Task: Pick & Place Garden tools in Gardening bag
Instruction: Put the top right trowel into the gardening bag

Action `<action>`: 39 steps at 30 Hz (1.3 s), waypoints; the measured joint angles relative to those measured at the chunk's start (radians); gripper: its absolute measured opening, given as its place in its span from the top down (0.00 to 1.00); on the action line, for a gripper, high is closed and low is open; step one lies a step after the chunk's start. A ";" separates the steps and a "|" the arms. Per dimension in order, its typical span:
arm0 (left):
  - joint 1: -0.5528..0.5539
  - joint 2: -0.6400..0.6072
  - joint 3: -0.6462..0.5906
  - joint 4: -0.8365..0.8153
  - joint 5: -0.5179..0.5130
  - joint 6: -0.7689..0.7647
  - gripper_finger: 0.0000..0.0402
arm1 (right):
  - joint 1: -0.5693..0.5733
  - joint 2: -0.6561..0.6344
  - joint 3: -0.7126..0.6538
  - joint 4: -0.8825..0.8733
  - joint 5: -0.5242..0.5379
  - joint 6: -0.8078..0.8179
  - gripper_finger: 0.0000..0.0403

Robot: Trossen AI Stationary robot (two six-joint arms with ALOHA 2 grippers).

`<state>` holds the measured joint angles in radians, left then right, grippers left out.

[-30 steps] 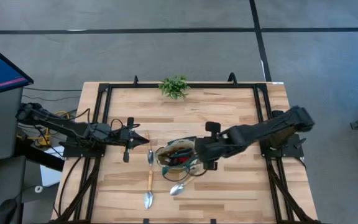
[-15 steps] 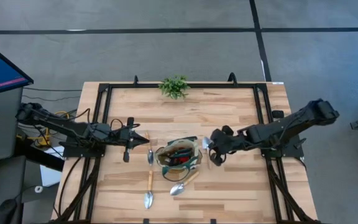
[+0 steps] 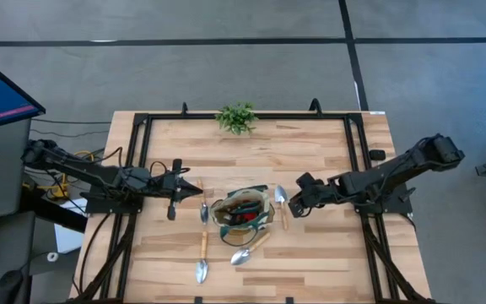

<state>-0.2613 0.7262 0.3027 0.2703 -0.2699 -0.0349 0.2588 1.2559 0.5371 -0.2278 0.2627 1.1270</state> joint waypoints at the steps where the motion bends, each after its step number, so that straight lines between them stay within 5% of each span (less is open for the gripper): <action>1: 0.000 0.000 0.000 0.000 0.000 0.000 0.99 | 0.000 0.002 -0.011 0.011 -0.003 0.001 0.99; 8: 0.000 0.000 0.000 0.000 0.003 0.000 0.99 | -0.026 0.000 -0.115 0.183 -0.036 0.009 1.00; 23: 0.000 0.000 0.000 0.000 0.003 0.000 0.99 | -0.107 -0.004 -0.485 0.882 -0.075 0.183 0.96; 39: 0.000 0.000 0.000 0.000 -0.001 0.000 0.99 | -0.185 -0.003 -0.493 0.868 -0.157 0.268 0.55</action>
<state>-0.2614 0.7263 0.3027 0.2699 -0.2706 -0.0351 0.0742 1.2530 0.0437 0.6403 0.1053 1.3955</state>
